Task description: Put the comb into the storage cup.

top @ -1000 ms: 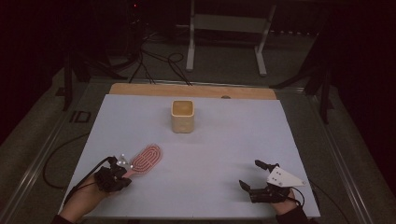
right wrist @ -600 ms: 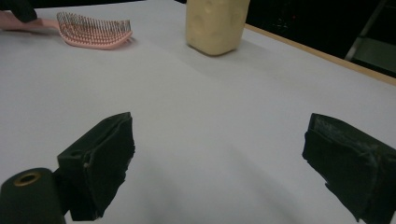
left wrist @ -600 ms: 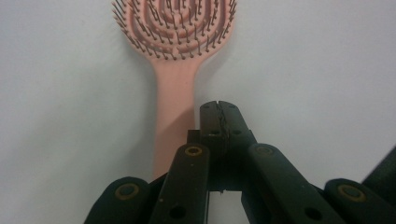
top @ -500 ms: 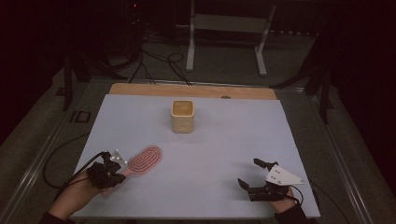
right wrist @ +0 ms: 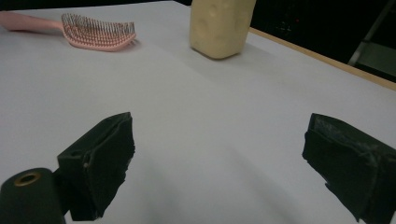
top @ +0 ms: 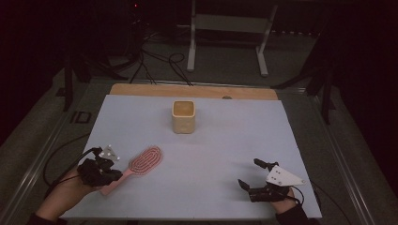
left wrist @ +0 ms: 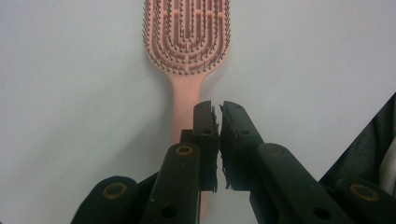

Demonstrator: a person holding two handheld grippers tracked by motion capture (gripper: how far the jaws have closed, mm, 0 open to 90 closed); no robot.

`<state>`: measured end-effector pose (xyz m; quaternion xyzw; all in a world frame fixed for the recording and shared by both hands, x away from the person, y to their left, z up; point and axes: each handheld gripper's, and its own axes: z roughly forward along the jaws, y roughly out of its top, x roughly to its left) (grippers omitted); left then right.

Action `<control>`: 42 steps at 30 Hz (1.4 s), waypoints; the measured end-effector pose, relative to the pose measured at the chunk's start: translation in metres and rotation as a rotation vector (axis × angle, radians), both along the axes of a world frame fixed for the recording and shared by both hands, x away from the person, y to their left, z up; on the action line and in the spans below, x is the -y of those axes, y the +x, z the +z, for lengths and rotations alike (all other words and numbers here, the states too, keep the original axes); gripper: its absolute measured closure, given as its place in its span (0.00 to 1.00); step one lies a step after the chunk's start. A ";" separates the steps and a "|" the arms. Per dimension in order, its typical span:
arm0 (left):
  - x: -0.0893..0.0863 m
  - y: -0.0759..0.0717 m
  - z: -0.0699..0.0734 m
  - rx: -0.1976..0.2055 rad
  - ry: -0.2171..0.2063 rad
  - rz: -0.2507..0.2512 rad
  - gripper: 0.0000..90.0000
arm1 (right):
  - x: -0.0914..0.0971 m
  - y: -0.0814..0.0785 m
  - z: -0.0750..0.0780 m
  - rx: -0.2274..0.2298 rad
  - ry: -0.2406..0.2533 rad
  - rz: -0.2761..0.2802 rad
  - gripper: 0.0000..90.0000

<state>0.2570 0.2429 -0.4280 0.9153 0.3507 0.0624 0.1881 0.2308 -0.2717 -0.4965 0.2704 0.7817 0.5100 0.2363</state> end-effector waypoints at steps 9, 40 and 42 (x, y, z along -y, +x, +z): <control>0.000 0.008 0.008 -0.007 -0.008 0.006 0.53 | 0.000 0.000 0.001 0.002 0.005 0.000 0.09; 0.020 0.041 -0.022 -0.091 0.056 -0.038 0.03 | -0.001 0.001 0.001 -0.001 0.011 0.003 0.09; 0.017 0.043 -0.025 -0.091 0.068 -0.031 0.04 | -0.001 0.001 0.001 0.004 0.003 0.008 0.09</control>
